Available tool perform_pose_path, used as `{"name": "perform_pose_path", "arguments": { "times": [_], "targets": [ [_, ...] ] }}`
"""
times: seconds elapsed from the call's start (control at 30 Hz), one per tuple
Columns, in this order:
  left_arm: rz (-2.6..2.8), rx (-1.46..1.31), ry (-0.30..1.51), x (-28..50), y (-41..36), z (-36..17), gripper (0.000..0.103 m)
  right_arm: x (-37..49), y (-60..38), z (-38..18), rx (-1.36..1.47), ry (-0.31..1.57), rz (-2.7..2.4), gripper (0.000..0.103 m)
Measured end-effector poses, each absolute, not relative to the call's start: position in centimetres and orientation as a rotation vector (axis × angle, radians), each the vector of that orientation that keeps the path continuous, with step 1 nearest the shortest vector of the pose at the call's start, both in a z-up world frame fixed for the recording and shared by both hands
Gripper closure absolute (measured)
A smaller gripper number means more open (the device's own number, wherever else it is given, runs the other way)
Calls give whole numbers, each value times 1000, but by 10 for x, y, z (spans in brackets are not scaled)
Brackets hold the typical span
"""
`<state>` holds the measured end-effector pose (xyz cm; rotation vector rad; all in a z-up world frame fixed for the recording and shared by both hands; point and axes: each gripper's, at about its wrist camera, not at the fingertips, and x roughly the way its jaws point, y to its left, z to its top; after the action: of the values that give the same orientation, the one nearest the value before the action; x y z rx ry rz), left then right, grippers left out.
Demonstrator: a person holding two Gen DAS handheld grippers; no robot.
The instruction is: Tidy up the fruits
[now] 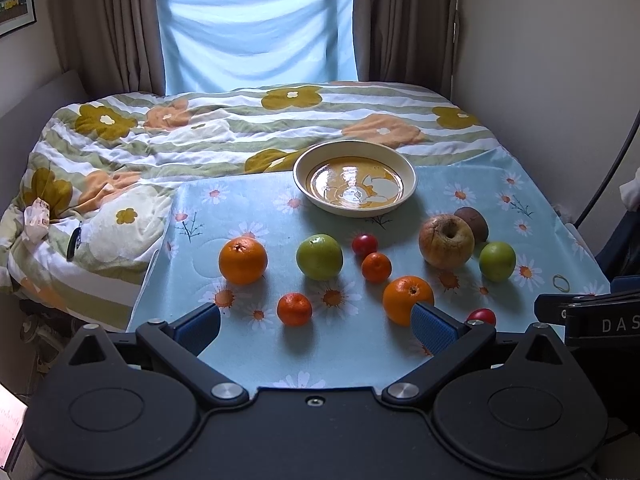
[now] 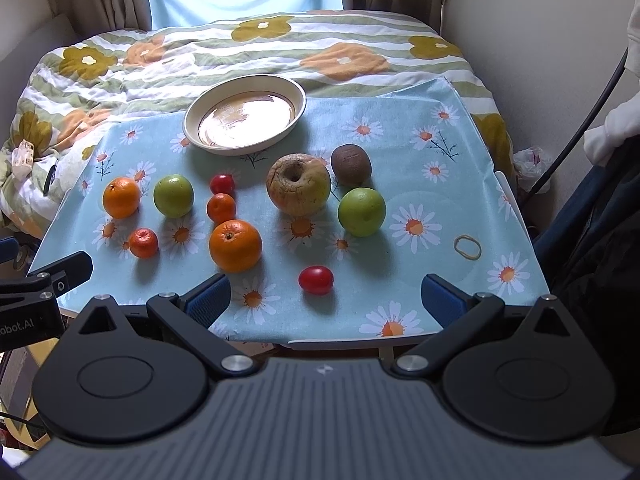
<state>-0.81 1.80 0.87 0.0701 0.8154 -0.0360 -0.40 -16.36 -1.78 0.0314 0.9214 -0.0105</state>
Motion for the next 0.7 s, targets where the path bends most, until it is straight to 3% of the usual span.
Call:
{"name": "perform_pose_path", "arguments": {
  "times": [0.7],
  "targets": [
    [-71,99,827,10,-14,-18,0,26,-205,-42,19,967,-34,0]
  ]
}}
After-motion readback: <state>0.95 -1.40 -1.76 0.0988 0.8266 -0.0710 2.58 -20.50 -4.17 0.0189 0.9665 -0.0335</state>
